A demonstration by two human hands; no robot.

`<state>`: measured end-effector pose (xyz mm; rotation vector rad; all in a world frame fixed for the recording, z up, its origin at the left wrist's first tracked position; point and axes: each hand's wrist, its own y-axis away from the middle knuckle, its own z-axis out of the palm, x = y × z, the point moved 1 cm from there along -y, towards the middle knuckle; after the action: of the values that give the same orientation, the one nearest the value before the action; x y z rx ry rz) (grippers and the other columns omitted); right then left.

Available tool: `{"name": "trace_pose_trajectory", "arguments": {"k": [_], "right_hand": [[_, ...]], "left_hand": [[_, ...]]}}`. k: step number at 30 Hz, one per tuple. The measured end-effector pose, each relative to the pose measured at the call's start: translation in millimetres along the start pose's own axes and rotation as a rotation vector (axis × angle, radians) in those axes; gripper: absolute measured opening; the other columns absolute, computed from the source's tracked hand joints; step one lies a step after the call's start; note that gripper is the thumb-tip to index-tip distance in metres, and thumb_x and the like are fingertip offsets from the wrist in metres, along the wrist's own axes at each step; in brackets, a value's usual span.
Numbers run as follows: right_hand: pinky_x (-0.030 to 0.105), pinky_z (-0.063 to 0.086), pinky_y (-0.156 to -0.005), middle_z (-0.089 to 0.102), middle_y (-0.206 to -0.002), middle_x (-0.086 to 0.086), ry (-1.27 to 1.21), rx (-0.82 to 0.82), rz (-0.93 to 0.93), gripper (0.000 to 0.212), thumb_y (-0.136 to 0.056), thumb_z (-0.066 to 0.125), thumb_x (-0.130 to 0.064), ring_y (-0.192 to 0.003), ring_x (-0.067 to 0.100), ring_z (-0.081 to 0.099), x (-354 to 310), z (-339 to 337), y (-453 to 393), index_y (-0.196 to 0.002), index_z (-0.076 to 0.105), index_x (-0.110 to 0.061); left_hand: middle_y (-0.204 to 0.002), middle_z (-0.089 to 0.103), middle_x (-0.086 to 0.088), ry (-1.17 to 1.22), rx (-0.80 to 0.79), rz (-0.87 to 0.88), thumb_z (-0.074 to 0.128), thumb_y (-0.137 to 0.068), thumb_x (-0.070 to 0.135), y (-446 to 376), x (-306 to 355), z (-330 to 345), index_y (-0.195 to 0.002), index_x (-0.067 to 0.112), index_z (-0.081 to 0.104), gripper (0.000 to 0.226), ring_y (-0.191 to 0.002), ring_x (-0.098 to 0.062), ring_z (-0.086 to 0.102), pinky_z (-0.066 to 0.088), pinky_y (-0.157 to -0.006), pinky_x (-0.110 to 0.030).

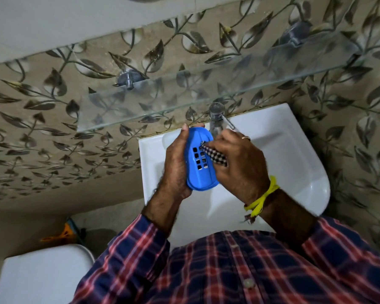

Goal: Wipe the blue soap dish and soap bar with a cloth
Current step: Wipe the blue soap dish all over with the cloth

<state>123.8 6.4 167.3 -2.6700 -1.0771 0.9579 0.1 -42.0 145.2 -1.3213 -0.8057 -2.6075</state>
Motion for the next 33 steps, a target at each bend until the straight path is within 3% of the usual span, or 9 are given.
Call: {"name": "trace_pose_trajectory", "arguments": {"k": [4,8,14,21,24,26,29,31,33], "right_hand": [[0.034,0.053,-0.069,0.063,-0.093,-0.001,-0.059,0.017,0.127,0.023,-0.075,0.074,-0.016,-0.090,0.025,0.061,6,0,4,-0.099,0.072,-0.019],[0.031,0.053,-0.072,0.063,-0.096,-0.002,-0.065,-0.074,0.031,0.029,-0.074,0.070,-0.008,-0.091,0.023,0.061,-1,4,10,-0.101,0.072,-0.019],[0.032,0.051,-0.074,0.062,-0.099,-0.006,0.009,-0.189,0.134,0.030,-0.076,0.070,-0.007,-0.096,0.023,0.059,6,7,23,-0.101,0.070,-0.023],[0.042,0.053,-0.083,0.063,-0.097,-0.006,-0.327,-0.382,0.149,0.018,-0.084,0.072,-0.011,-0.095,0.020,0.063,8,3,16,-0.097,0.073,-0.023],[0.040,0.052,-0.083,0.063,-0.100,-0.008,-0.326,-0.373,0.083,0.029,-0.083,0.068,-0.004,-0.100,0.017,0.060,-3,8,19,-0.098,0.073,-0.029],[0.040,0.052,-0.082,0.061,-0.101,-0.009,-0.286,-0.384,0.023,0.039,-0.082,0.061,0.001,-0.100,0.020,0.058,2,7,22,-0.101,0.071,-0.032],[0.035,0.050,-0.075,0.060,-0.101,-0.009,-0.050,-0.378,-0.078,0.046,-0.083,0.057,0.000,-0.098,0.022,0.056,16,5,22,-0.106,0.070,-0.037],[0.031,0.048,-0.075,0.060,-0.101,-0.010,-0.036,-0.325,-0.016,0.041,-0.084,0.060,0.000,-0.098,0.021,0.056,27,4,20,-0.101,0.071,-0.035],[0.031,0.051,-0.079,0.063,-0.097,-0.010,-0.256,-0.197,0.139,0.028,-0.083,0.069,-0.003,-0.095,0.017,0.060,34,2,14,-0.093,0.071,-0.029]], "left_hand": [[-0.094,0.069,-0.012,-0.045,0.035,0.093,0.050,-0.098,0.053,-8,-1,-4,-0.114,0.015,0.070,0.046,-0.082,-0.027,0.066,0.056,-0.079,-0.041],[-0.087,0.071,-0.013,0.036,0.072,0.062,0.057,-0.088,0.061,-12,3,-3,-0.104,0.010,0.071,0.055,-0.075,-0.027,0.068,0.058,-0.073,-0.038],[-0.107,0.059,-0.027,0.044,0.152,0.110,0.058,-0.078,0.065,-16,3,2,-0.135,-0.005,0.053,0.091,-0.078,-0.032,0.062,0.053,-0.078,-0.042],[-0.088,0.066,-0.021,0.042,0.204,0.176,0.062,-0.077,0.065,-19,-6,3,-0.115,0.005,0.063,0.071,-0.071,-0.030,0.064,0.055,-0.074,-0.043],[-0.081,0.069,-0.018,0.001,0.235,0.178,0.062,-0.076,0.065,-17,-6,0,-0.103,0.010,0.067,0.062,-0.065,-0.028,0.067,0.058,-0.063,-0.038],[-0.081,0.070,-0.015,-0.024,0.235,0.172,0.063,-0.072,0.068,-14,-6,-3,-0.107,0.011,0.066,0.067,-0.066,-0.027,0.066,0.058,-0.061,-0.037],[-0.085,0.069,-0.014,-0.065,0.239,0.175,0.065,-0.067,0.071,-9,-6,-3,-0.109,0.013,0.067,0.072,-0.068,-0.027,0.064,0.056,-0.062,-0.037],[-0.083,0.068,-0.014,-0.102,0.250,0.160,0.069,-0.064,0.076,-8,-4,-2,-0.111,0.013,0.067,0.078,-0.067,-0.027,0.063,0.055,-0.063,-0.040],[-0.083,0.067,-0.013,-0.167,0.261,0.131,0.066,-0.061,0.082,-6,0,-3,-0.114,0.012,0.066,0.087,-0.068,-0.027,0.063,0.055,-0.065,-0.040]]}}
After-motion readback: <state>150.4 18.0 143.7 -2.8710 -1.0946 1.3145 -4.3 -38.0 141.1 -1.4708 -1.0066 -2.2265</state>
